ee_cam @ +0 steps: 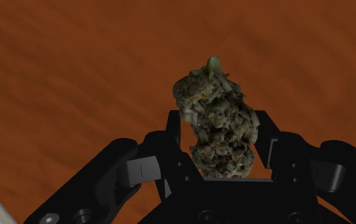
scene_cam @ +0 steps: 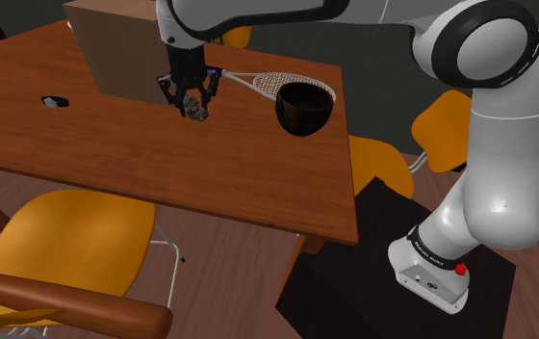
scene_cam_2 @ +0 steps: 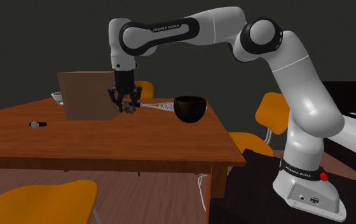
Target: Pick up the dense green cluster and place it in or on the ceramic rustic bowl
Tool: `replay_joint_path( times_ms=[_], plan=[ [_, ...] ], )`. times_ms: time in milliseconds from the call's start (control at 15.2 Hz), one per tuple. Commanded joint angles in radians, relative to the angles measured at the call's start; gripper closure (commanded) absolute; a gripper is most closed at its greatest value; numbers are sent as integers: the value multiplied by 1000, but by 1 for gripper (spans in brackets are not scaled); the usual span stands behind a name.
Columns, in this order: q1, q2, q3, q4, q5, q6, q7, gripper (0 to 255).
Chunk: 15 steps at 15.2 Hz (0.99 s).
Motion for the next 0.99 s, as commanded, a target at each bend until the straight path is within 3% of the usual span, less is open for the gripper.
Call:
replay_joint_path(
  times_ms=[0,924],
  plan=[
    [3,-2,1,22,1,-25,-1,255],
    [47,56,-2,308,-12,-250,-16,255]
  ],
)
